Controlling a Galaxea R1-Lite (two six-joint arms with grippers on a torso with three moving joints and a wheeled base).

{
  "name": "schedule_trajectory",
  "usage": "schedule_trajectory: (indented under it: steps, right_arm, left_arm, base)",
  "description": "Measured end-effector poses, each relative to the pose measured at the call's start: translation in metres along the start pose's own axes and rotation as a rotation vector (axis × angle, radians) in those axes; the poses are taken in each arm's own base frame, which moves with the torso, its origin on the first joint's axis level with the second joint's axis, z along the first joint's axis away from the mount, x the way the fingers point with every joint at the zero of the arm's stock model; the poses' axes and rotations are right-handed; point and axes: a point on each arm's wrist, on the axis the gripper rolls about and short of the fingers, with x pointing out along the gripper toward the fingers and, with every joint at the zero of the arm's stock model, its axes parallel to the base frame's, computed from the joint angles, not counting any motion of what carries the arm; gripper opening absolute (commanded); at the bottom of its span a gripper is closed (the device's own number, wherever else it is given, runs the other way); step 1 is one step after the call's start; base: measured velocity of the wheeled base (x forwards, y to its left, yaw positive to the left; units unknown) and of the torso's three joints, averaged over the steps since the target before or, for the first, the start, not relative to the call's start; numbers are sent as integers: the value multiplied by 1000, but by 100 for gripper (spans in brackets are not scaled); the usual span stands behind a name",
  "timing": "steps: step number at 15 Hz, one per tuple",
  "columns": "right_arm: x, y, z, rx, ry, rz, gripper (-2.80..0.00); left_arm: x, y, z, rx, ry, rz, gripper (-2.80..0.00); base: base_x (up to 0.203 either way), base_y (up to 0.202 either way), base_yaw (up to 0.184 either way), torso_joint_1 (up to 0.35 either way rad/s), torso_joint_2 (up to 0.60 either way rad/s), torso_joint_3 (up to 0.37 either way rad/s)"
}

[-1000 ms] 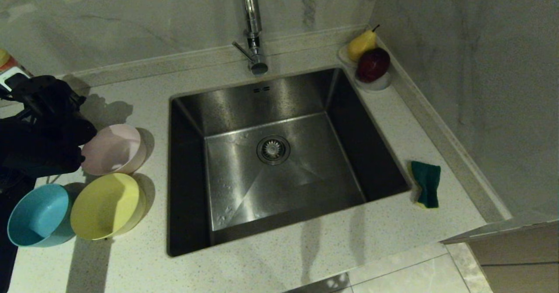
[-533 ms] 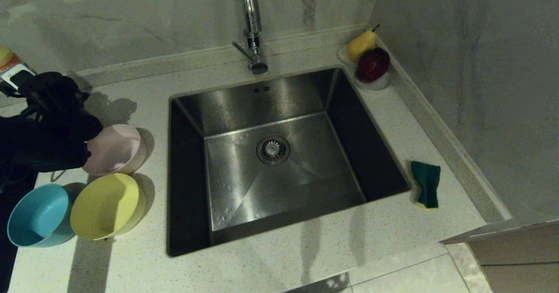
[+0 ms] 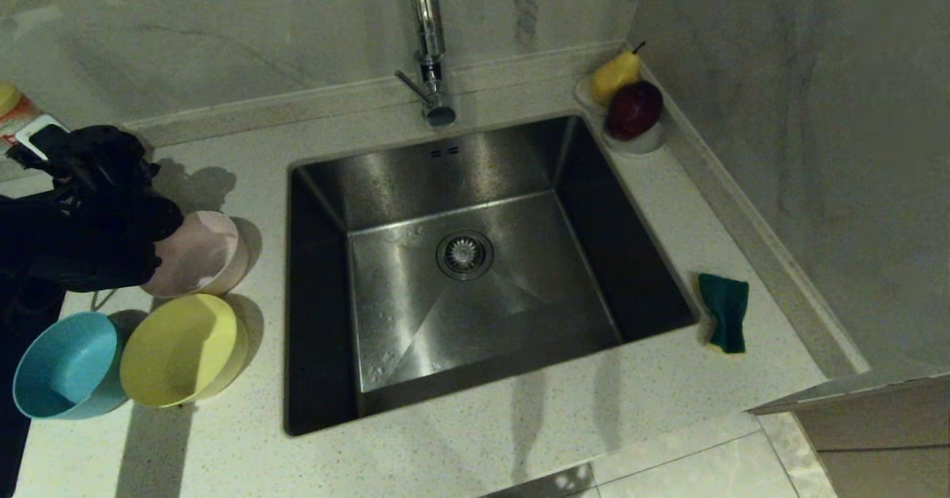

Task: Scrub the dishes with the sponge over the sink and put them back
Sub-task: Place the dish soap on the table

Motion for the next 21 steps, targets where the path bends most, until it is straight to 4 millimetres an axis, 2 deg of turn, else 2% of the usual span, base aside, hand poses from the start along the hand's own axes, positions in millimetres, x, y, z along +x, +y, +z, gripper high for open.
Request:
schedule_trajectory:
  steps: [4,6,9,14,15,18,21]
  right_arm:
    - [0,0,0,0,0,0,-280]
    - [0,0,0,0,-1,0,-280]
    - [0,0,0,0,0,0,-280]
    - [0,0,0,0,0,0,-280]
    - [0,0,0,0,0,0,-280]
    - [0,0,0,1,0,0,-280]
    - [0,0,0,1,0,0,-280]
  left_arm:
    - [-4,-4,19,-18,-16,-8,0]
    - [-6,-5,35,-29,-24,-14,0]
    - [-15,-4,75,-47,-38,-24,0]
    - [-43,6,169,-87,-78,-52,0]
    - [-51,10,190,-98,-91,-58,-280]
    - [-83,30,252,-126,-126,-70,-280]
    - [-118,57,294,-106,-112,-142,-280]
  base:
    - [0,0,0,0,0,0]
    - [0,0,0,0,0,0]
    - [0,0,0,0,0,0]
    - [0,0,0,0,0,0]
    - [0,0,0,0,0,0]
    - [0,0,0,0,0,0]
    - [0,0,0,0,0,0]
